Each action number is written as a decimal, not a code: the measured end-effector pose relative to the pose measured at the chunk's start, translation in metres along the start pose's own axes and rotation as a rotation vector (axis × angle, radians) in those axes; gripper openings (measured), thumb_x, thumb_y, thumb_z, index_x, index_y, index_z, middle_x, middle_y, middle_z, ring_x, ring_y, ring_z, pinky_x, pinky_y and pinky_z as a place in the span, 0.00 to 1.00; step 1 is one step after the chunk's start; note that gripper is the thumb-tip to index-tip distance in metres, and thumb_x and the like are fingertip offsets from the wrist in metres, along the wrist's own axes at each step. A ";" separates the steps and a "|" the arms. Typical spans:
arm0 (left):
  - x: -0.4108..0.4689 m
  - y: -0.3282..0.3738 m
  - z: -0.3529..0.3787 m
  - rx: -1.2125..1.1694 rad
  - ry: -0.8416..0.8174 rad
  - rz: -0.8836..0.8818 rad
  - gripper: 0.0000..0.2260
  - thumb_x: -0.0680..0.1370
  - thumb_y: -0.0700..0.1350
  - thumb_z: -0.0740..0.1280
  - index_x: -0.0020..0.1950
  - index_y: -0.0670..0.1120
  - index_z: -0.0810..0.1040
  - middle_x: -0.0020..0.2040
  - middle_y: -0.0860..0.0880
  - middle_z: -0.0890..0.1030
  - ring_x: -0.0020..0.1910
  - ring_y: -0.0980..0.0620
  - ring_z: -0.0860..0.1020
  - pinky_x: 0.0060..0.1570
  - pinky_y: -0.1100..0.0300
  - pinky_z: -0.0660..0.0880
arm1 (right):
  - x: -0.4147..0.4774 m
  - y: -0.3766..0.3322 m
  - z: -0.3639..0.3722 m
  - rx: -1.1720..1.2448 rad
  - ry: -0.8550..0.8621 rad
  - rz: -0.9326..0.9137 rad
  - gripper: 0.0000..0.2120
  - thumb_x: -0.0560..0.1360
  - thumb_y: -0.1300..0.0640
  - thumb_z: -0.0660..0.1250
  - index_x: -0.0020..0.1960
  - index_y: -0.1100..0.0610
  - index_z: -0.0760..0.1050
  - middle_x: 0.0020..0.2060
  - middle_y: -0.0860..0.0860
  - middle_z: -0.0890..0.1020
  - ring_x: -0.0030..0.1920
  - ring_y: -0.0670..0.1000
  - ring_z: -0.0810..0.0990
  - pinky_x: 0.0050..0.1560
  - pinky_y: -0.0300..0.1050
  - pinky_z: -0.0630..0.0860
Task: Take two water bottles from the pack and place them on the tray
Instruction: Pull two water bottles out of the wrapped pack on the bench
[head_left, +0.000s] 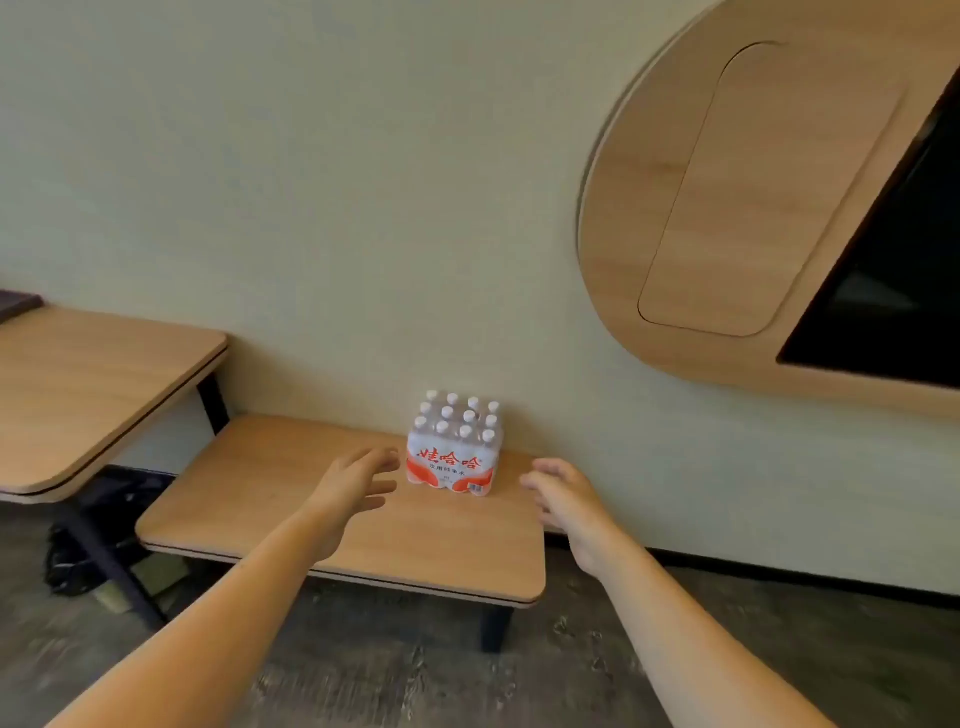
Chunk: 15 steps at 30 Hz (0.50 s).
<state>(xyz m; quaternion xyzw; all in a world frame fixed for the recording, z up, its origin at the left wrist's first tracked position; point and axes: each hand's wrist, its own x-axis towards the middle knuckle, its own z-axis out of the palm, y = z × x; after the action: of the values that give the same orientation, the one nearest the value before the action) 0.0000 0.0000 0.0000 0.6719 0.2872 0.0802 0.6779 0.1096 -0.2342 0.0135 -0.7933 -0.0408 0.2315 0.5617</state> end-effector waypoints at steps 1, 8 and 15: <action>0.017 -0.003 -0.005 0.016 -0.010 -0.016 0.12 0.83 0.48 0.60 0.63 0.46 0.76 0.62 0.45 0.80 0.57 0.44 0.80 0.57 0.51 0.75 | 0.014 -0.003 0.008 -0.002 0.009 0.011 0.21 0.72 0.52 0.71 0.64 0.50 0.71 0.57 0.50 0.76 0.58 0.51 0.75 0.54 0.47 0.75; 0.118 -0.013 -0.020 0.135 -0.066 -0.090 0.10 0.81 0.48 0.62 0.59 0.46 0.77 0.57 0.46 0.81 0.54 0.46 0.80 0.52 0.54 0.74 | 0.107 -0.022 0.069 0.027 0.042 0.096 0.12 0.73 0.53 0.69 0.56 0.49 0.73 0.50 0.44 0.77 0.48 0.41 0.76 0.57 0.47 0.74; 0.190 -0.004 -0.004 0.165 -0.124 -0.146 0.10 0.79 0.49 0.65 0.58 0.47 0.77 0.54 0.49 0.81 0.53 0.48 0.80 0.48 0.56 0.74 | 0.178 -0.033 0.090 0.041 0.017 0.165 0.17 0.74 0.54 0.67 0.62 0.52 0.72 0.56 0.49 0.79 0.58 0.50 0.79 0.62 0.53 0.76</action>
<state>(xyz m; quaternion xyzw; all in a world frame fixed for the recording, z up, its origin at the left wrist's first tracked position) 0.1530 0.0971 -0.0568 0.7065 0.2982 -0.0350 0.6408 0.2374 -0.0855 -0.0373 -0.7841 0.0343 0.2710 0.5573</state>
